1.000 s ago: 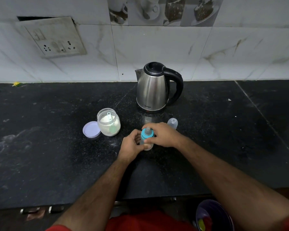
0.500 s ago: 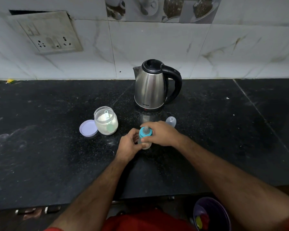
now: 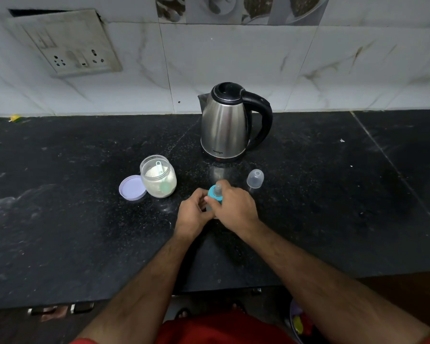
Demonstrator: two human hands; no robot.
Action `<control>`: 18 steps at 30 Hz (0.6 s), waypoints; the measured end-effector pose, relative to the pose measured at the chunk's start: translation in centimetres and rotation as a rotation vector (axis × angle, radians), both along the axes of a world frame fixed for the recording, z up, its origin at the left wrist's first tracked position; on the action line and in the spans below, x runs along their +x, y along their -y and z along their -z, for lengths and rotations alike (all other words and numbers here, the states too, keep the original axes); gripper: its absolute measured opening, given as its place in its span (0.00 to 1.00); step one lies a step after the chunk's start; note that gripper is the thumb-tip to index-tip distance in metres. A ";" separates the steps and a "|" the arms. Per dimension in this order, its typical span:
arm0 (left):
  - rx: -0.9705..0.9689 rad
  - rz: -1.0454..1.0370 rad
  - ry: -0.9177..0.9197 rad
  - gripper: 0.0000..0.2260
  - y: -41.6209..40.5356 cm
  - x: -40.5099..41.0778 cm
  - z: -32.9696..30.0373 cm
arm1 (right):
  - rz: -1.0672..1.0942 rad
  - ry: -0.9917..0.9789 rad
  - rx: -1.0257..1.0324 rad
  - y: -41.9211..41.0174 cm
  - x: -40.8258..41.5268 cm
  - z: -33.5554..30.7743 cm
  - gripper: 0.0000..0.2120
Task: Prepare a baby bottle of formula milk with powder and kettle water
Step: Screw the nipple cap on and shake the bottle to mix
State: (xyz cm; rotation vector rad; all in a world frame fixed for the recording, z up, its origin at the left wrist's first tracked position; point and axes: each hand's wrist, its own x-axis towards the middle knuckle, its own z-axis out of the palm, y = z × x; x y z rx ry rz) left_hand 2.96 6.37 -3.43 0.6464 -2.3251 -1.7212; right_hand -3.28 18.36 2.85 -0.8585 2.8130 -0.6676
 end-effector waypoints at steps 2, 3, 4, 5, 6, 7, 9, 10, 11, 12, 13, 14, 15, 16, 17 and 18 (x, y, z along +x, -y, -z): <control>0.009 0.018 -0.005 0.17 0.0 0.0 -0.3 | -0.027 0.106 -0.047 -0.5 -0.7 -0.4 0.19; 0.016 0.026 -0.012 0.19 -0.1 -0.1 -0.4 | -0.056 0.174 -0.075 -0.8 -1.2 -0.8 0.19; 0.021 0.032 -0.014 0.19 -0.1 -0.1 -0.5 | -0.099 0.241 -0.094 -1.1 -1.8 -1.1 0.19; 0.028 0.035 -0.016 0.20 -0.1 -0.1 -0.4 | -0.141 0.309 -0.105 -1.6 -2.3 -1.3 0.22; 0.029 0.038 -0.013 0.20 -0.1 -0.1 -0.5 | -0.169 0.384 -0.123 -2.1 -2.9 -1.6 0.27; 0.031 0.042 -0.009 0.20 -0.1 -0.1 -0.6 | -0.173 0.453 -0.157 -2.6 -3.5 -1.8 0.29; 0.032 0.045 0.011 0.21 0.0 -0.2 -0.5 | -0.101 0.485 -0.249 -3.8 -4.9 -1.8 0.30; 0.033 0.045 0.021 0.21 0.1 -0.2 -0.5 | -0.036 0.434 -0.289 -4.3 -5.8 -1.6 0.30; 0.036 0.048 0.029 0.21 0.1 -0.2 -0.5 | 0.032 0.359 -0.297 -4.6 -6.7 -1.4 0.29; 0.033 0.052 0.039 0.21 0.1 -0.3 -0.5 | 0.095 0.289 -0.276 -4.9 -7.4 -1.2 0.29; 0.035 0.055 0.042 0.21 0.0 -0.3 -0.6 | 0.144 0.229 -0.236 -5.0 -8.1 -1.0 0.28; 0.032 0.054 0.046 0.21 0.0 -0.4 -0.7 | 0.181 0.179 -0.190 -5.2 -8.7 -0.7 0.27; 0.031 0.053 0.047 0.21 -0.1 -0.4 -0.7 | 0.204 0.138 -0.134 -5.2 -9.2 -0.4 0.27; 0.026 0.050 0.052 0.21 -0.2 -0.4 -0.7 | 0.214 0.108 -0.069 -5.3 -9.6 0.0 0.27; 0.024 0.043 0.049 0.21 -0.4 -0.4 -0.7 | 0.215 0.092 -0.007 -5.4 -9.9 0.3 0.28; 0.020 0.036 0.046 0.21 -0.5 -0.5 -0.7 | 0.211 0.087 0.044 -5.5 -10.2 0.7 0.30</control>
